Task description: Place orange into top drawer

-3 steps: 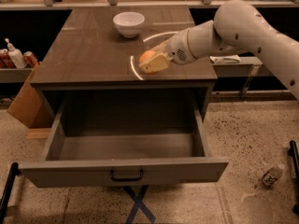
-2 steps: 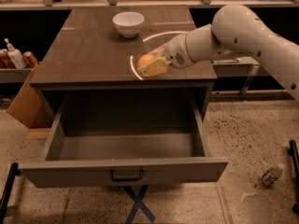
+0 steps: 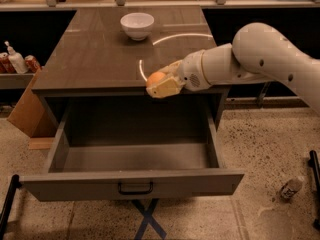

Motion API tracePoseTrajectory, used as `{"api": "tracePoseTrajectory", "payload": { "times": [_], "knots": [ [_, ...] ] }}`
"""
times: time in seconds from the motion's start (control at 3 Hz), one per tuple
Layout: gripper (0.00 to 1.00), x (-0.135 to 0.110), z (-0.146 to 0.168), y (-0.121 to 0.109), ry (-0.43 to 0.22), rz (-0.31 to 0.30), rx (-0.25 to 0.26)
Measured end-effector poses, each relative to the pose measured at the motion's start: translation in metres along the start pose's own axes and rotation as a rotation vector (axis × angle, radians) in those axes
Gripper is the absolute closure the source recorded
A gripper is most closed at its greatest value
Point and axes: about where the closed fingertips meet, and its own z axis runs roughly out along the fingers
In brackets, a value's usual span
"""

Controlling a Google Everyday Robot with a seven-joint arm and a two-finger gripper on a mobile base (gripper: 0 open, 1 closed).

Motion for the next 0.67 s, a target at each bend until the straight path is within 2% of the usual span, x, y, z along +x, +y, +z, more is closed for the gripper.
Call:
{"api": "tracePoseTrajectory", "payload": {
  "times": [0.33, 0.67],
  "knots": [
    [1.0, 0.012, -0.002, 0.019, -0.004, 0.014, 0.0],
    [1.0, 0.033, 0.014, 0.048, -0.011, 0.056, -0.053]
  ]
}}
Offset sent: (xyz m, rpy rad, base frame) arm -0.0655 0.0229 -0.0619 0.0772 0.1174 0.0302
